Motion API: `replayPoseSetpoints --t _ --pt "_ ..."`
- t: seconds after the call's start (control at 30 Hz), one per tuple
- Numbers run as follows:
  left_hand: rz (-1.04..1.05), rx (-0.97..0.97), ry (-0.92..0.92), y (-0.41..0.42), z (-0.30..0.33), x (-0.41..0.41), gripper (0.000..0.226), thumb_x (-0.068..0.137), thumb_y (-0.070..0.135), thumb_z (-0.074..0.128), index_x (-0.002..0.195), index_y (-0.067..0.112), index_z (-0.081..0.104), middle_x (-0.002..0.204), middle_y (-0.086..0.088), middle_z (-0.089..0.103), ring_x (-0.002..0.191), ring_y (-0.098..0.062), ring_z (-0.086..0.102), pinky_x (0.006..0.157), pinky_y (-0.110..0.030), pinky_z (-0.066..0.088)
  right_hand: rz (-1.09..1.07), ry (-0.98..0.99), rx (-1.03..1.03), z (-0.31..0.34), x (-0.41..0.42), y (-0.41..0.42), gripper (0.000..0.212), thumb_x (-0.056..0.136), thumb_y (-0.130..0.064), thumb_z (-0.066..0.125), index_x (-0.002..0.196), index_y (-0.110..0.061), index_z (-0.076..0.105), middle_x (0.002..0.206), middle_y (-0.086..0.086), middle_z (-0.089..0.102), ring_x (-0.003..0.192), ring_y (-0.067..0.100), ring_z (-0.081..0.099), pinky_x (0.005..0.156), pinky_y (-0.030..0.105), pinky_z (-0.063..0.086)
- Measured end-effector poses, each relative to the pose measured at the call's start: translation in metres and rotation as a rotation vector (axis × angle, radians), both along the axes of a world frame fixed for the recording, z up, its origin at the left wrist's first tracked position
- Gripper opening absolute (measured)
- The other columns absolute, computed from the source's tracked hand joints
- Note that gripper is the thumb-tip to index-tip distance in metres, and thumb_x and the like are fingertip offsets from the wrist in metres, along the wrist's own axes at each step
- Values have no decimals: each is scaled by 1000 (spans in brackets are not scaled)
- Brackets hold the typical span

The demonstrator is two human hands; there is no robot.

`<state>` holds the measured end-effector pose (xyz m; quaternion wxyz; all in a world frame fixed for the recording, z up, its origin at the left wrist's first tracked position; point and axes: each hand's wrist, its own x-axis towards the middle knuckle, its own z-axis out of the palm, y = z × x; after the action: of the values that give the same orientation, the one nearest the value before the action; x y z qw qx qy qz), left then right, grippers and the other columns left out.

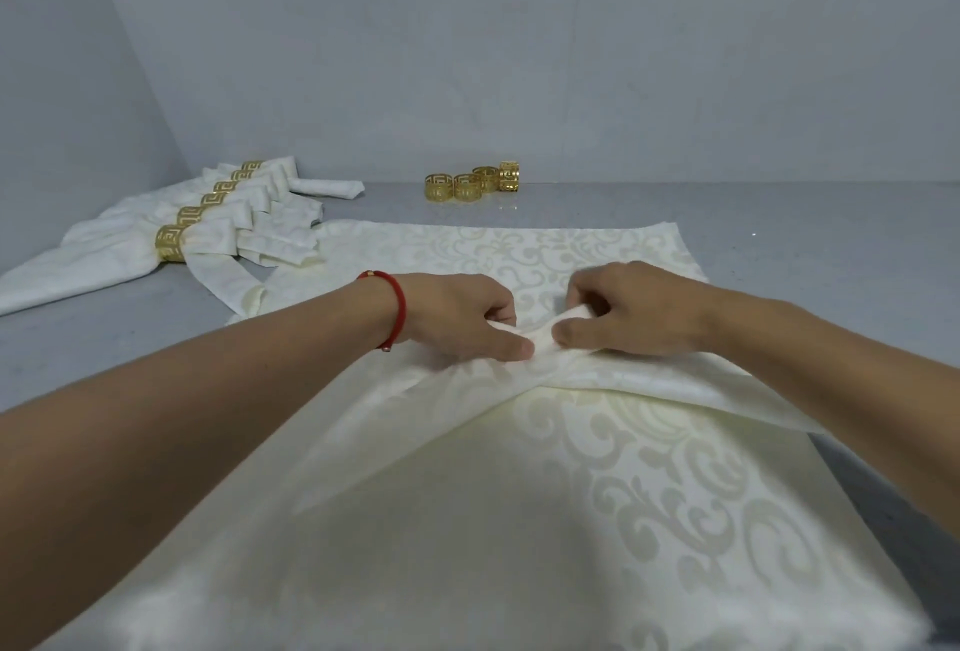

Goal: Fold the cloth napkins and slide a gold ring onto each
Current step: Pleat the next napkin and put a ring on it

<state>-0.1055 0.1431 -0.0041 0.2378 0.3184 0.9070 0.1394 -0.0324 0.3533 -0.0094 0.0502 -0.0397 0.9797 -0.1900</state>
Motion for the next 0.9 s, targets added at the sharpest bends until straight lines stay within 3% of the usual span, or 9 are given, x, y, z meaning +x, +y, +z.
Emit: replayPoseSetpoints --t 0.07,0.17,0.3,0.43,0.53,0.63,0.7,0.8,0.9 --pt "-17 -11 22 0 -1 2 41 88 61 62 98 21 59 89 9 61 75 -11 54 74 -28 44 20 125 -20 1 11 -2 25 87 -53 66 102 -36 55 100 -13 63 89 10 61 83 37 53" --pt "-12 -21 -24 -2 0 2 33 90 57 61 93 25 55 86 10 58 75 -12 52 72 -28 42 218 412 250 -7 33 -7 31 97 -49 51 125 -36 52 124 -15 56 109 12 56 94 40 47" --pt "-24 -74 -52 2 8 4 28 95 50 57 93 23 52 83 6 56 71 -14 50 68 -26 41 332 456 465 -24 44 -5 55 97 -59 34 135 -25 53 130 -7 58 120 18 56 100 42 44" --pt "10 -98 -39 6 11 8 26 94 49 59 97 24 51 82 4 60 71 -16 52 69 -28 45 364 397 550 -27 36 -2 57 101 -54 18 130 -22 55 121 -2 60 114 23 57 84 40 52" --pt "-65 0 173 5 12 14 24 93 44 62 110 30 52 98 5 61 86 -15 57 79 -32 47 380 398 482 -24 24 0 59 102 -51 14 131 -24 58 117 -3 63 111 22 59 71 42 57" --pt "-204 172 448 7 5 22 17 94 40 63 100 24 63 100 6 60 94 -13 54 84 -30 44 409 355 416 -19 11 1 53 103 -51 21 126 -26 62 114 -5 63 107 21 60 75 43 56" --pt "-189 177 471 8 -3 24 22 91 42 67 95 20 66 93 7 62 88 -13 55 78 -29 45 420 293 359 -13 0 3 44 105 -48 33 127 -29 66 116 -8 61 104 14 60 80 37 51" --pt "-114 253 490 10 -11 22 19 87 36 74 88 18 67 74 13 56 72 -6 49 62 -20 34 402 241 290 -4 -15 7 32 105 -46 48 125 -35 69 119 -12 58 89 0 52 77 30 40" --pt "26 328 448 14 -15 18 17 83 33 78 77 23 67 68 16 53 71 -7 46 58 -18 28 317 254 230 0 -19 5 27 102 -44 56 127 -41 66 103 -16 65 92 8 55 75 30 40"
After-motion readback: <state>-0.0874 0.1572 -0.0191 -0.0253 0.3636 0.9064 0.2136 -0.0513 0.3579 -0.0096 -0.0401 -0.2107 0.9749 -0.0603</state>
